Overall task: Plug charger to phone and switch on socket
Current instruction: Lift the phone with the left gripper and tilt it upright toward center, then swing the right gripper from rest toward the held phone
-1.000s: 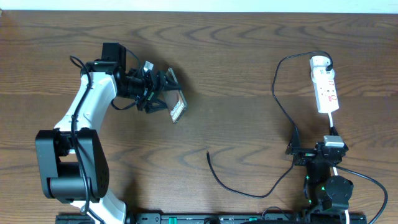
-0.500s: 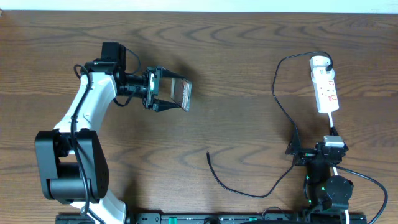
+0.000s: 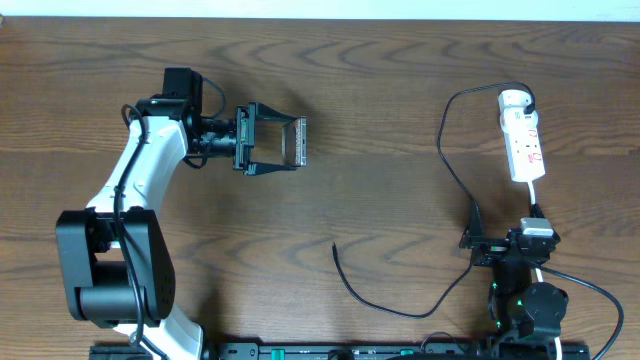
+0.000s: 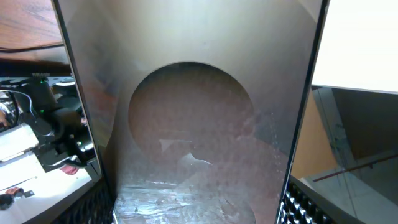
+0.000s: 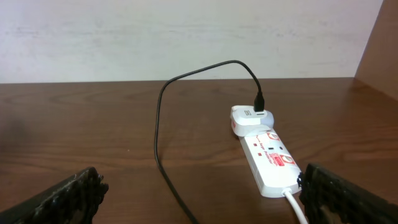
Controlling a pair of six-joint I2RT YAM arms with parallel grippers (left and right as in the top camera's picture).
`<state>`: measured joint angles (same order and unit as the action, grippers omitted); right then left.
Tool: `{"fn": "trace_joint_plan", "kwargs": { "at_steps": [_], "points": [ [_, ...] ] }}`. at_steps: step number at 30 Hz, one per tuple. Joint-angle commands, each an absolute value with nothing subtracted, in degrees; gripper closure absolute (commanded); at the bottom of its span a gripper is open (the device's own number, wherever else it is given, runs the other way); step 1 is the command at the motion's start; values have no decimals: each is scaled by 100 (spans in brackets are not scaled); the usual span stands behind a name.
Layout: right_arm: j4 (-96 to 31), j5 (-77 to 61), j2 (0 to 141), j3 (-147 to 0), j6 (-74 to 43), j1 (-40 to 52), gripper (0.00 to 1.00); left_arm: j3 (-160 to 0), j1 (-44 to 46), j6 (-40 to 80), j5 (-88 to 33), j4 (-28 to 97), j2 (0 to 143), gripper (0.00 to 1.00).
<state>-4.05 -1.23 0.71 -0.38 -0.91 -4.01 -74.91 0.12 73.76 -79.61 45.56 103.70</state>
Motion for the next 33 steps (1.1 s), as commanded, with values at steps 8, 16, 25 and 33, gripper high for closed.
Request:
{"fn": "trace_joint_plan", "kwargs": {
  "at_steps": [8, 16, 25, 33],
  "points": [
    [-434, -75, 40, -36, -167, -429, 1, -7535, -8, 7494, -8167, 4554, 10145, 93],
    [-434, -75, 40, -36, -167, -429, 1, -7535, -8, 7500, -8167, 4554, 10145, 93],
    [-447, -56, 54, -36, -167, -429, 1, -7535, -8, 7511, -8160, 4554, 10145, 93],
    [-405, -484, 75, -36, -172, -429, 1, -7535, -8, 7509, -8162, 4554, 10145, 93]
  ]
}}
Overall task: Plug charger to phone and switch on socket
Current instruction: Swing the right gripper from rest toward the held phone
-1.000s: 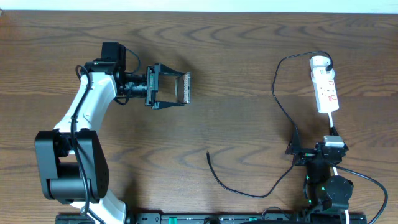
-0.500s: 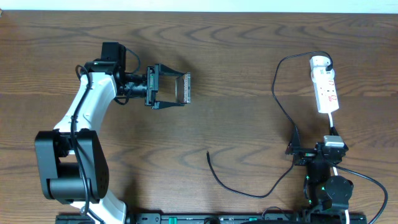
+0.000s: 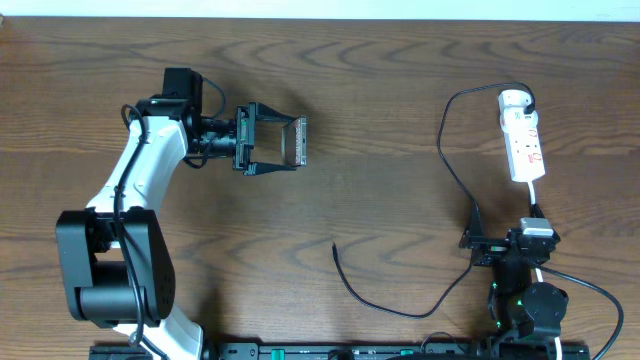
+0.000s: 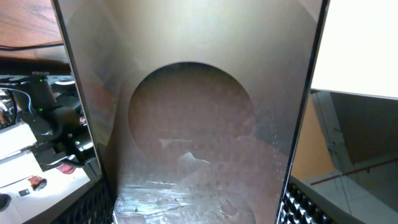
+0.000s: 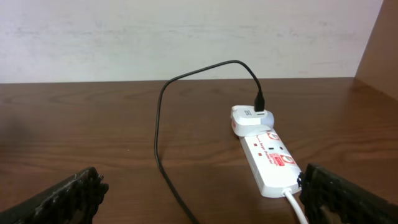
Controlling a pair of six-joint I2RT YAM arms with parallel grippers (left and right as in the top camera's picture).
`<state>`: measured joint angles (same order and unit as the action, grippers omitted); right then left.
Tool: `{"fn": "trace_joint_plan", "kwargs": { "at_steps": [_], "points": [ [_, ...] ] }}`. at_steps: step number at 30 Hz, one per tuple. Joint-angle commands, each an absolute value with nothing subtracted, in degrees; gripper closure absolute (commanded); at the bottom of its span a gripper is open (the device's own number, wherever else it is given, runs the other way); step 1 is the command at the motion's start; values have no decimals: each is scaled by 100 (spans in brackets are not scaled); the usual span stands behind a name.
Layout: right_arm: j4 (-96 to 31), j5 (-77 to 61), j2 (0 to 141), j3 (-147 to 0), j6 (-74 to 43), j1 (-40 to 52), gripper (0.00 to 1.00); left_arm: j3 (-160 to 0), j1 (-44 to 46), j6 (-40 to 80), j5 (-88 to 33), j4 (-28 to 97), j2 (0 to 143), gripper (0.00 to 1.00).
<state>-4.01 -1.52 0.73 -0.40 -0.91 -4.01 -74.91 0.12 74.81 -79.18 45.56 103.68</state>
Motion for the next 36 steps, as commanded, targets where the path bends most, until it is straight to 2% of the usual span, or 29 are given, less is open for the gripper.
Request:
{"fn": "trace_joint_plan", "kwargs": {
  "at_steps": [1, 7, 14, 20, 28, 36],
  "points": [
    [-388, -652, 75, -36, -172, -429, 1, -7535, -8, 7509, -8162, 4554, 10145, 93],
    [-672, -1118, 78, -244, -172, -429, 1, -7535, -8, 7509, -8156, 4554, 10145, 93],
    [-1249, -1363, 773, -1474, -163, -429, 1, -7535, -8, 7513, -7837, 4554, 10145, 93],
    [-1931, -1955, 2757, -3144, -169, -429, 1, -7535, -8, 7577, -7644, 4558, 10145, 93],
    [-4066, -3391, 5763, -6034, -167, -355, 1, -7535, -1, 7596, -7157, 4598, 10145, 93],
    [-5610, -4768, 8084, -8001, -167, 491, 1, -7535, 102, 7730, -6639, 4598, 10145, 93]
  ]
}}
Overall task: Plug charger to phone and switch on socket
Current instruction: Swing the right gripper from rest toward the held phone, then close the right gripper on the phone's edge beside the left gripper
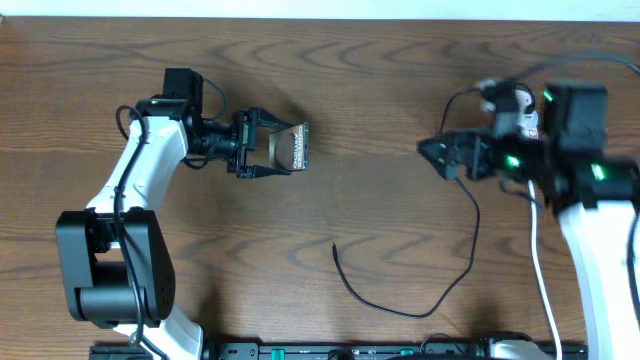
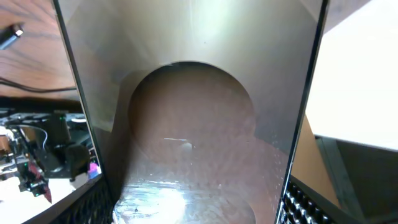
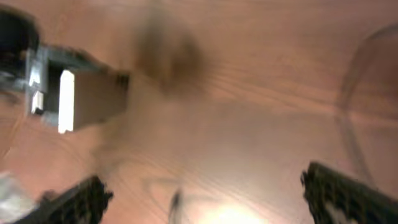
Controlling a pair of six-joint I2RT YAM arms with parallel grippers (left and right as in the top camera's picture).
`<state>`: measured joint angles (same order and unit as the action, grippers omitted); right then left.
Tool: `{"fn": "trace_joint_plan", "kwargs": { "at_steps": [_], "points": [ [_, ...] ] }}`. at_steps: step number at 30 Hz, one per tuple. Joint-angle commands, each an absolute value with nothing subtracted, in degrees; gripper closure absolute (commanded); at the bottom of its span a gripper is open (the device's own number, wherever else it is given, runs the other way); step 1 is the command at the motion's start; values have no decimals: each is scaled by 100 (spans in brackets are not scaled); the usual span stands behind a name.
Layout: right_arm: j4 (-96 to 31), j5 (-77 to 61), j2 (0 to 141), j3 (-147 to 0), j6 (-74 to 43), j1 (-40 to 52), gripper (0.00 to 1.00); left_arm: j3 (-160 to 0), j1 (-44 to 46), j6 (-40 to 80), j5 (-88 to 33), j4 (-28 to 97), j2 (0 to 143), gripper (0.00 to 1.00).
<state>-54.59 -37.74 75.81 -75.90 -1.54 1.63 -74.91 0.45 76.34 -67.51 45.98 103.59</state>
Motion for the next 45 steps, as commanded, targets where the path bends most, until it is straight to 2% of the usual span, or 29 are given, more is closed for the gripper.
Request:
{"fn": "trace_joint_plan", "kwargs": {
  "at_steps": [1, 8, 12, 14, 16, 27, 30, 37, 45],
  "points": [
    [-5601, -5109, 8302, -8095, -167, 631, 1, -7535, 113, 7728, -6608, 4598, 10145, 93],
    [-4392, -6506, 9194, -8132, -169, 1223, 1, -7535, 110, 7782, -6309, 4602, 10147, 93],
    [-4032, -6547, 9415, -8132, -172, 1437, 1, -7535, 110, 7946, -5649, 4611, 10147, 93],
    [-3986, -6418, 9489, -8132, -172, 1540, 12, -7535, 113, 7966, -5382, 4619, 10147, 93],
    [-3990, -6184, 9544, -8132, -187, 1645, 14, -7535, 113, 7985, -5286, 4619, 10147, 93],
    [-3938, -4053, 9651, -8128, -1299, 2449, 15, -7535, 307, 8141, -5087, 4580, 10147, 93],
    [-3760, -3975, 9655, -8125, -1406, 2657, 16, -7535, 379, 8176, -5070, 4571, 10147, 93],
    [-3660, -3487, 9655, -8108, -2596, 2823, 20, -7535, 401, 8178, -5074, 4574, 10147, 93],
    [-3605, -3315, 9664, -8077, -3437, 2825, 19, -7535, 399, 8178, -5096, 4571, 10147, 93]
  ]
}}
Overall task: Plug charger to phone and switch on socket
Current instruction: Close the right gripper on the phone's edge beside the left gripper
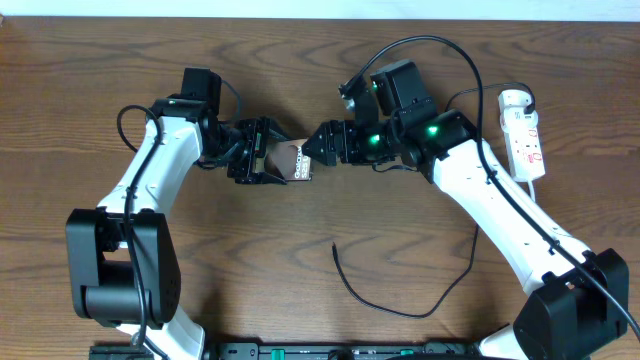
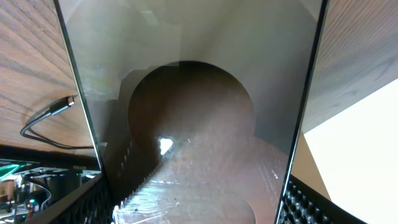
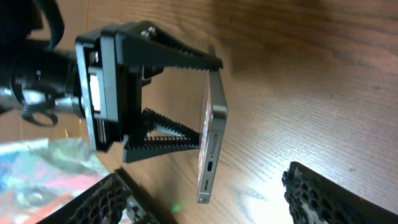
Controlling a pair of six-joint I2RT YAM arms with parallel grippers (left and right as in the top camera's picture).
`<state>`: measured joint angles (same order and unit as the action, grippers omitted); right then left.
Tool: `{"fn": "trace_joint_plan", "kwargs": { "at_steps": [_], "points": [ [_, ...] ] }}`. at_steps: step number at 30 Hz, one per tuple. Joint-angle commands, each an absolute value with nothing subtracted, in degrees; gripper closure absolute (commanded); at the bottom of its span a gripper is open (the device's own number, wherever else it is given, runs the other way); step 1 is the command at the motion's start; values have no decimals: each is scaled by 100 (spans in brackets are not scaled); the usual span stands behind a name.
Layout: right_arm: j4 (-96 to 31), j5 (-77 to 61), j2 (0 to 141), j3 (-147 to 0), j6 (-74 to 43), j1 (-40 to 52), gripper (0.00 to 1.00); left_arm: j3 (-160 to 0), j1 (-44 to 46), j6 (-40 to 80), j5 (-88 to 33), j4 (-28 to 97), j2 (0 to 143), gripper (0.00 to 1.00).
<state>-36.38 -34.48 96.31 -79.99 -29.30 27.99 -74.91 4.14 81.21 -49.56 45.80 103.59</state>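
The phone is held off the table, my left gripper shut on its long edges. It fills the left wrist view as the phone between the black fingers. Edge-on in the right wrist view, the phone shows its charging port at the lower end. My right gripper hangs open just right of it, holding nothing. The black charger cable's loose end lies on the table in front; the plug tip also shows. The white power strip with the charger lies at the far right.
The cable curves along the wooden table from the front centre up to the strip. The right arm's own black lead arcs above its wrist. The left arm reaches in from the front left.
My right arm was over the cable near the power strip; now it is stretched left, its open gripper right beside the phone. The left gripper has shifted the phone a little right and tilted it.
At the two oldest moments my left gripper held the phone at the back left while the right arm sat folded at the front right. Then the right arm was raised near the strip. Now it faces the phone's port end, and the cable's loose end lies where it was.
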Motion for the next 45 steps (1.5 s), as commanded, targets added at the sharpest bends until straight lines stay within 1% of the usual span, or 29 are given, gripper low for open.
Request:
{"fn": "trace_joint_plan", "kwargs": {
  "at_steps": [1, 4, 10, 12, 21, 25, 30, 40, 45],
  "points": [
    [-3588, -3321, 9666, -8077, -3435, 2827, 19, -7535, 399, 8178, -5096, 4571, 10147, 93],
    [-3516, -3345, 9719, -8047, -3428, 2862, 20, -7535, 399, 8178, -5096, 4571, 10147, 93],
    [-3133, -4080, 10062, -8040, -3249, 3013, 19, -7535, 399, 8178, -5096, 4574, 10147, 93],
    [-3059, -4134, 10167, -8040, -3223, 3079, 20, -7535, 399, 8178, -5096, 4574, 10147, 93],
    [-2991, -4108, 10335, -8040, -3009, 3234, 21, -7535, 401, 8180, -5096, 4576, 10147, 93],
    [-2963, -4047, 10353, -8040, -2908, 3236, 26, -7535, 401, 8195, -5247, 4584, 10147, 93],
    [-2952, -3892, 10385, -8040, -2862, 3236, 28, -7535, 403, 8311, -5492, 4619, 10147, 93],
    [-2917, -3621, 10451, -8040, -2797, 3308, 32, -7535, 692, 8842, -5496, 4617, 10147, 93],
    [-2912, -3450, 10451, -8040, -2792, 3345, 33, -7535, 803, 9085, -5498, 4617, 10147, 93]
  ]
}}
